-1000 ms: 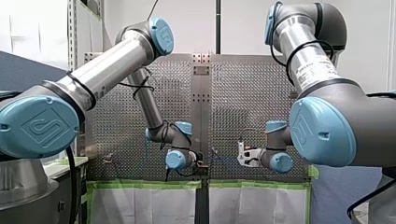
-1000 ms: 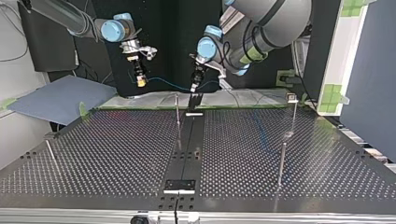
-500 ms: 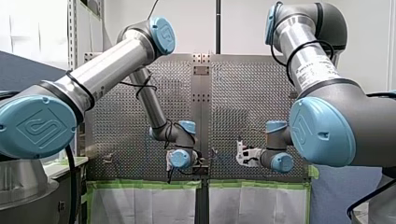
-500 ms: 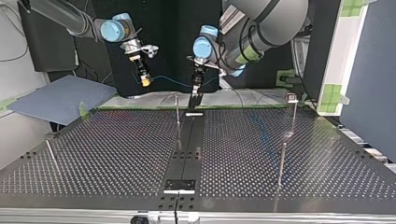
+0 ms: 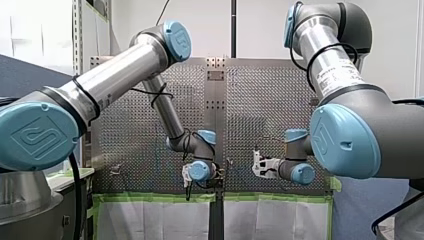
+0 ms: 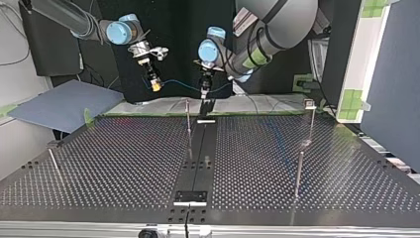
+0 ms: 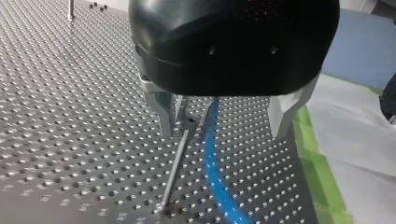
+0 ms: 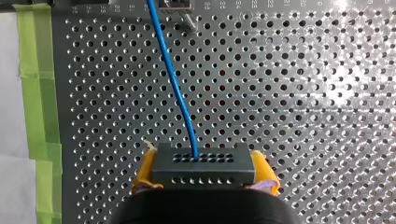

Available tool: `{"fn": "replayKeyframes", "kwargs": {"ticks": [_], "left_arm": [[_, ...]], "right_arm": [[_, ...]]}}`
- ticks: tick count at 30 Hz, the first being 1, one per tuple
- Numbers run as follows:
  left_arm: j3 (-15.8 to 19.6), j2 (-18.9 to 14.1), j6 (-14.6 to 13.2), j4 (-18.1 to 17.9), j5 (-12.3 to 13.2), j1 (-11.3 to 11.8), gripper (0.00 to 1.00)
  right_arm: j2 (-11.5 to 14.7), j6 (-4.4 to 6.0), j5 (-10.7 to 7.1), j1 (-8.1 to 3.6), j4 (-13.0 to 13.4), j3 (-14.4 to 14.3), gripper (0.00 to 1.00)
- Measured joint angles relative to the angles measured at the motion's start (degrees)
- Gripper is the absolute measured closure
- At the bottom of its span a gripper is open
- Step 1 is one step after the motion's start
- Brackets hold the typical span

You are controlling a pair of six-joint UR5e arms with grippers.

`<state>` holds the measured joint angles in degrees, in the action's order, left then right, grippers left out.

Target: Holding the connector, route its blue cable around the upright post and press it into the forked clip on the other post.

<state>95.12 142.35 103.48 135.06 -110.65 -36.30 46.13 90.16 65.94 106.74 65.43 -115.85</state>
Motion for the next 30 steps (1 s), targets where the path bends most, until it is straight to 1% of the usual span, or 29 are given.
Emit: {"fn": "replayKeyframes", "kwargs": {"ticks": [4,8,12,21,24,27,28,29,30], "left_arm": [[-1.84,1.79,1.86,0.99,-0.61,-0.49,0.00],[-3.50,3.20,3.79,-0.08,-1.93,-0.46,0.00],[-4.06,3.52,5.66,-0.86,-3.32,-0.22,0.00],[-4.42,3.57,10.11,-0.88,-4.25,1.02,0.00],[-4.42,3.58,11.55,-0.86,-5.44,1.37,0.00],[-4.44,3.58,12.35,-0.90,-6.70,1.67,0.00],[-4.44,3.58,12.40,-0.92,-6.94,1.74,0.19],[-4.44,3.58,12.32,-0.99,-7.19,1.81,0.19],[-4.44,3.58,12.13,-1.08,-7.33,1.84,0.38]], "right_arm": [[0.02,0.45,-0.08,0.00,0.10,-0.02,1.00],[0.04,0.70,-0.10,0.00,0.18,0.01,1.00],[0.05,1.01,-0.12,0.00,0.37,0.00,1.00],[0.04,1.85,-0.19,0.00,0.82,0.04,1.00],[0.05,1.94,-0.19,0.00,0.73,0.05,1.00],[0.05,1.95,-0.20,0.00,0.60,0.05,1.00],[0.04,1.94,-0.19,0.00,0.55,0.05,1.00],[0.03,1.94,-0.20,0.00,0.51,0.04,1.00],[0.03,1.94,-0.19,0.00,0.48,0.05,1.00]]}}
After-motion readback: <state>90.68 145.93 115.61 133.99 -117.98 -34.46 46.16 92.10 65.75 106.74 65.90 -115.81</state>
